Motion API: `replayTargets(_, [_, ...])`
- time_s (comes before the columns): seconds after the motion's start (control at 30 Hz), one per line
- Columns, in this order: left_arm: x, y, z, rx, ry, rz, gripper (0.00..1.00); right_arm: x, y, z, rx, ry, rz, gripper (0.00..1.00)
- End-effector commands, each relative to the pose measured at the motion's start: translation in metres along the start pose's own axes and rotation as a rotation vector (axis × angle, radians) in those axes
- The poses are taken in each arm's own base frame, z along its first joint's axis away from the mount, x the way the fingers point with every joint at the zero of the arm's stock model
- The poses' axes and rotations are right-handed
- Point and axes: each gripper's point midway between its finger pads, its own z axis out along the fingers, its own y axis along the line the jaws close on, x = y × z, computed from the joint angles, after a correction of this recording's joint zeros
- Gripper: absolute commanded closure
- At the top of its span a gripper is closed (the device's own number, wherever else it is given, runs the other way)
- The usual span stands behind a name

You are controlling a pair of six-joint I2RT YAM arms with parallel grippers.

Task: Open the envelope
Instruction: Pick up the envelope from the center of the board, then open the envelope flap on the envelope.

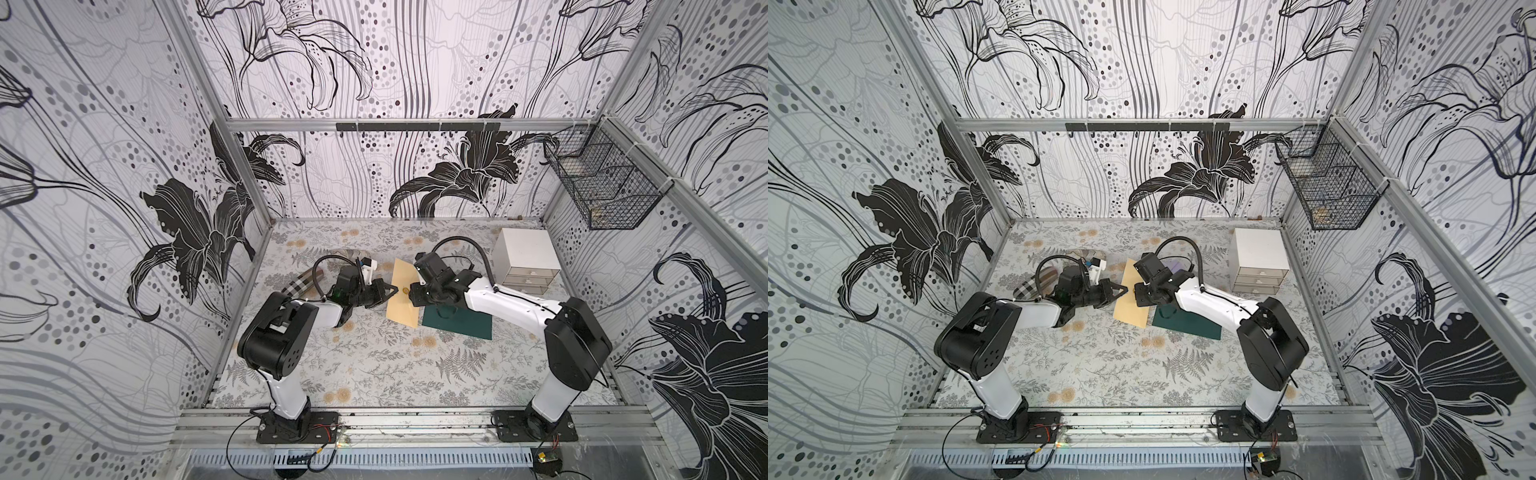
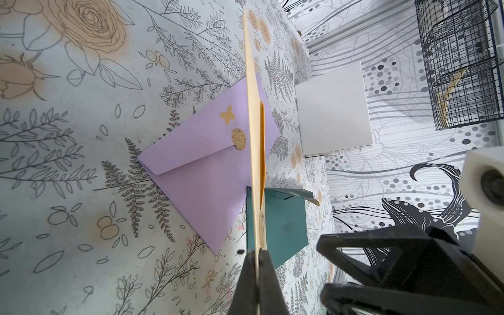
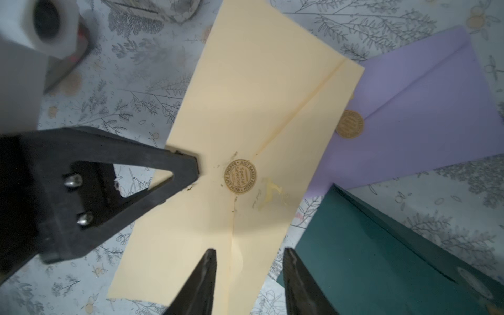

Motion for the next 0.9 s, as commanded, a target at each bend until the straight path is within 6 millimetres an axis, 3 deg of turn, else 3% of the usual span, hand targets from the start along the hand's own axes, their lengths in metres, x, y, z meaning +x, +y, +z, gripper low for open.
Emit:
replayTargets(0.0, [-0.012,-0.008,0.003,0.017,-0.025,0.032,1.00,0.010,-0.009,0.011,0.118,0.043,-0.076,0.56])
replayTargets(0.43, [-0.011,-0.009,0.003,0.021,-0.023,0.028,1.00,0.009,0.001,0.025,0.306,0.061,-0.217,0.55])
replayTargets(0.87, [-0.011,-0.009,0.003,0.031,-0.021,0.026,1.00,0.015,-0.011,0.033,0.403,0.106,-0.239,0.60])
